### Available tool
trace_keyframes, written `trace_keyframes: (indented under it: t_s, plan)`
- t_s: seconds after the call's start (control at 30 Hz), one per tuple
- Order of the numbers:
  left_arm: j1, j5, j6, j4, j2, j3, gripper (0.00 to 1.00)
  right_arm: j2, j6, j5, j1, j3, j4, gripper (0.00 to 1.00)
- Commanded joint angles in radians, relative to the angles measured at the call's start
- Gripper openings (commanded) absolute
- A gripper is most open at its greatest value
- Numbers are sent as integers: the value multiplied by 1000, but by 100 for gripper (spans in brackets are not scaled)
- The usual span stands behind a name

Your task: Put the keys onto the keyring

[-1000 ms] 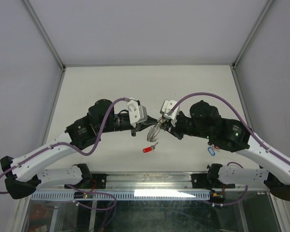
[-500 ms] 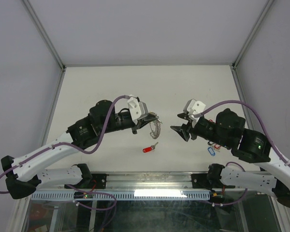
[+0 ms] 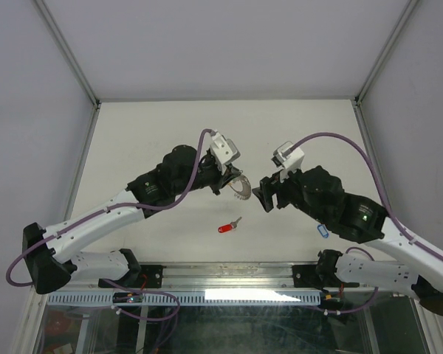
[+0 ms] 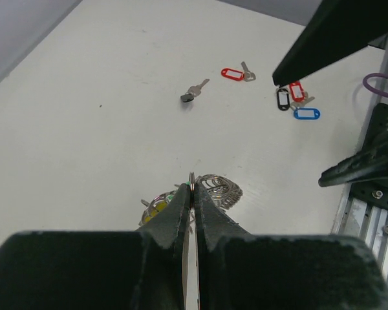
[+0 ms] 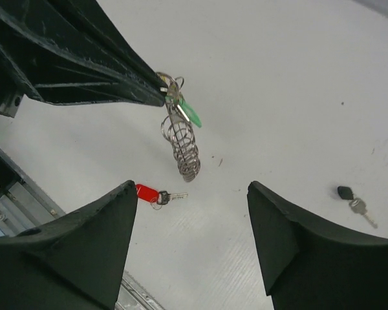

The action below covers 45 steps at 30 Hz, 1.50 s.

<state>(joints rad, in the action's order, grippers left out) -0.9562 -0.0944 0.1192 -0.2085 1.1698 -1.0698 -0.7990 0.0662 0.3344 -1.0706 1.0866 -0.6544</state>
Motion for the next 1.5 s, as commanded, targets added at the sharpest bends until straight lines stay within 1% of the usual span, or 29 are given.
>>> trace_keyframes:
  t_s: [0.0,0.1,0.23,0.37,0.5,0.67,0.8,1.03,1.47]
  plan:
    - [44,-5,-71,101,15,-1,0,11,156,-10,46,-70,119,72]
    - [77,-34,-100,124,36,19,0,15,212,-69,109,-121,148,72]
    - [110,-74,-120,149,79,36,0,11,270,-123,204,-172,159,70]
    - [119,-112,-128,179,152,18,0,6,313,-159,285,-222,166,70]
    - [120,-147,-127,212,242,-31,0,23,344,-176,309,-274,197,70]
    - [131,-195,-126,240,374,-109,0,36,353,-202,314,-302,210,70]
    - [162,-197,-147,256,424,-107,0,39,353,-202,316,-314,208,70]
    - [214,-185,-183,291,393,20,0,14,353,-189,316,-327,205,70]
    - [289,-107,-254,315,278,215,0,-64,351,-237,316,-334,232,70]
